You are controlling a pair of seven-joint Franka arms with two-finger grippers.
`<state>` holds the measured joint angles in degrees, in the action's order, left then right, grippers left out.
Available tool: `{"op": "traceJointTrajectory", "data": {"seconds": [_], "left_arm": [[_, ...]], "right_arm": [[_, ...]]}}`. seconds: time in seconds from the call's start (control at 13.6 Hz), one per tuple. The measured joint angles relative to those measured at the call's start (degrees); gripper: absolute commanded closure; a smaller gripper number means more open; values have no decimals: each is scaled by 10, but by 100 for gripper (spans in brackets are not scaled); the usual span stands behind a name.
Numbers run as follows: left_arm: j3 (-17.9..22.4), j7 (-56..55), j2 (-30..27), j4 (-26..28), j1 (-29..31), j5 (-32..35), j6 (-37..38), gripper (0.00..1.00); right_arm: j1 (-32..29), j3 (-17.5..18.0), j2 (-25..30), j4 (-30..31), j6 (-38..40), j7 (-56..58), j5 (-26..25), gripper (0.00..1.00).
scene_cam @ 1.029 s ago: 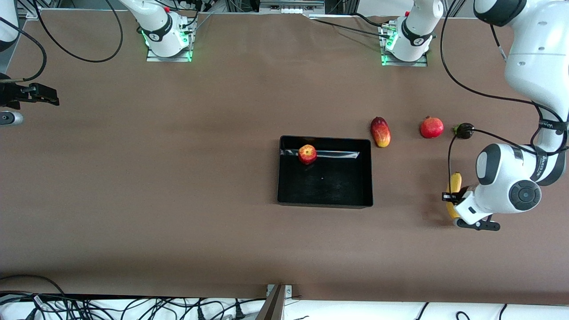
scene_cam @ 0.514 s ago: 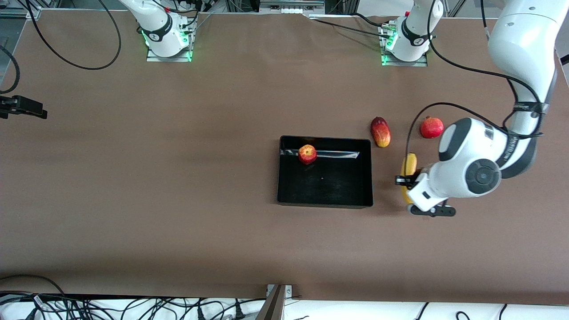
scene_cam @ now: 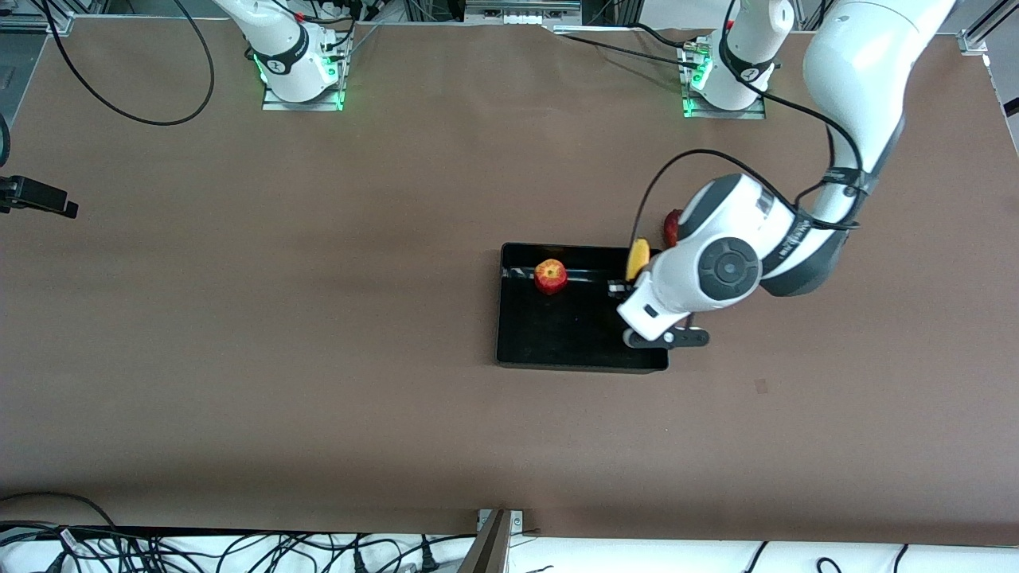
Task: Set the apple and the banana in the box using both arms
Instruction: 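Grasp the banana with the left gripper and lift it, then lower the banana into the box beside the apple and open the left gripper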
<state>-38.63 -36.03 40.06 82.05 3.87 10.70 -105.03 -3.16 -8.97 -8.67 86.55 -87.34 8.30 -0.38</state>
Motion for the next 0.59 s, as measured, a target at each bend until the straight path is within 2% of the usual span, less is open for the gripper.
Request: {"op": "traceJointTrajectory", "data": {"seconds": [0.37, 0.59], "left_arm": [[5, -3, 20, 5, -24, -6, -47, 100], [21, -3, 41, 8, -24, -4, -77, 100]], "right_arm": [[0, 3, 1, -5, -2, -1, 7, 0], [0, 3, 5, 0, -41, -1, 7, 0]]}}
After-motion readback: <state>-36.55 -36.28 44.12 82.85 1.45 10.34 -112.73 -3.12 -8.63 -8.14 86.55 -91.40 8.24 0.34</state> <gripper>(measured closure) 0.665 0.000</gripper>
